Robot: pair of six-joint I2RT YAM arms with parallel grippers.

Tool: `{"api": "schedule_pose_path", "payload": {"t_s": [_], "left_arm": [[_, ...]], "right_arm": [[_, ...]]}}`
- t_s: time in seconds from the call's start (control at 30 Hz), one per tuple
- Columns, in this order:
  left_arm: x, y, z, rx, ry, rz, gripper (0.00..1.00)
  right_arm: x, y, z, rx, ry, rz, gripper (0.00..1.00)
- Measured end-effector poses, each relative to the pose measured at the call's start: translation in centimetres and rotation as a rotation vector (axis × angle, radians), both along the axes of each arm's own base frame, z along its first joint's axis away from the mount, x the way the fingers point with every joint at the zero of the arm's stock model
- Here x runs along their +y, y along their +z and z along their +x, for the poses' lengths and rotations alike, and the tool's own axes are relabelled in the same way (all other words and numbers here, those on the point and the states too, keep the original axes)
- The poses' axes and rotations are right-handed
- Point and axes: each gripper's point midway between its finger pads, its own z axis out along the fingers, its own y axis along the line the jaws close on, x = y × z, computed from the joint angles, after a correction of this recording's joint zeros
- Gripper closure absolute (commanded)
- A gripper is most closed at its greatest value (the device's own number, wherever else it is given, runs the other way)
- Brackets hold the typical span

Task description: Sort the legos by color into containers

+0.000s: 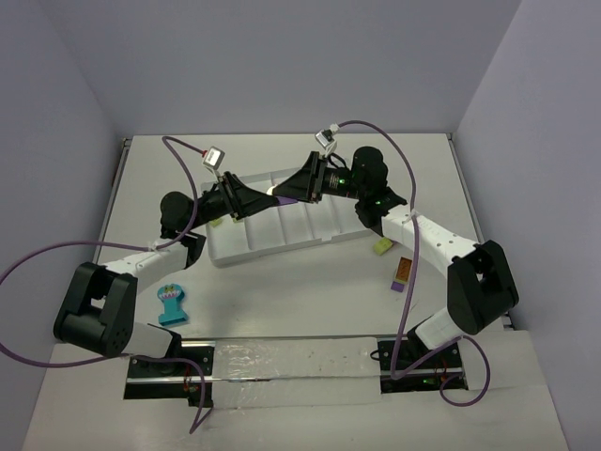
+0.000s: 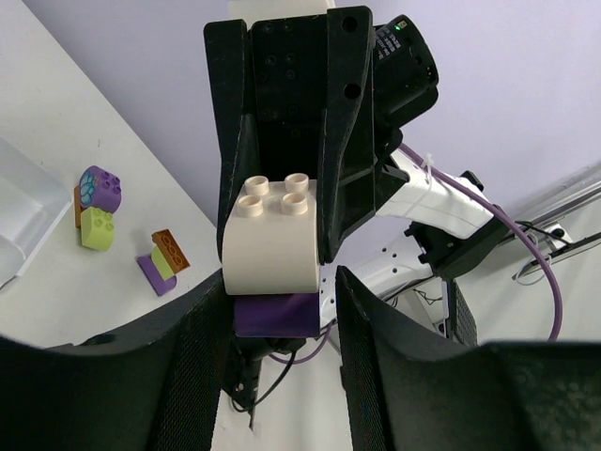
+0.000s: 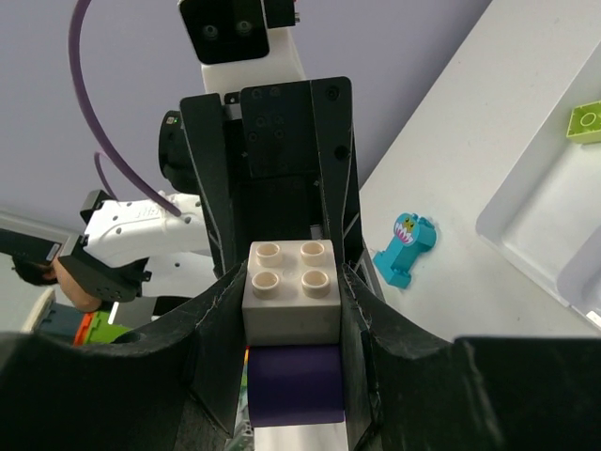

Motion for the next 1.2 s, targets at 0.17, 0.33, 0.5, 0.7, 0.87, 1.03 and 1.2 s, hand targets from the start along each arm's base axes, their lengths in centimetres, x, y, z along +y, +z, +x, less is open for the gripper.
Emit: {"api": "schedule_pose_path", "payload": {"t_s": [0.17, 0.33, 0.5, 0.7, 0.87, 1.03, 1.2], "left_arm": [[0.0, -0.1, 0.0, 0.007, 0.002, 0.005, 1.00], [0.1, -0.1, -0.2, 0.002, 0.004, 0.008, 1.00], [0.3, -0.2, -0.5, -0.006, 0.018, 0.016, 1.00], [0.6, 0.2, -0.9, -0.030, 0.042, 0.024, 1.00], [0.7, 0.3, -1.0, -0.051, 0.055, 0.039, 1.00], [0.7, -0.1, -1.1, -0.064, 0.065, 0.066, 1.00], [0.8, -0.9, -1.5, -0.065, 0.067, 0.098, 1.00]], "right_arm": [[0.0, 0.2, -0.1, -0.009, 0.007, 0.007, 0.99], [0.1, 0.3, -0.2, -0.007, 0.011, 0.008, 0.93], [0.2, 0.3, -0.4, -0.019, 0.020, -0.005, 0.86], [0.5, 0.8, -0.6, -0.050, 0.041, -0.043, 0.88], [0.6, 1.1, -0.7, -0.072, 0.051, -0.097, 0.89], [0.6, 0.9, -0.5, -0.075, 0.045, -0.157, 0.89], [0.2, 0.3, 1.0, -0.078, -0.028, -0.225, 0.90]]}}
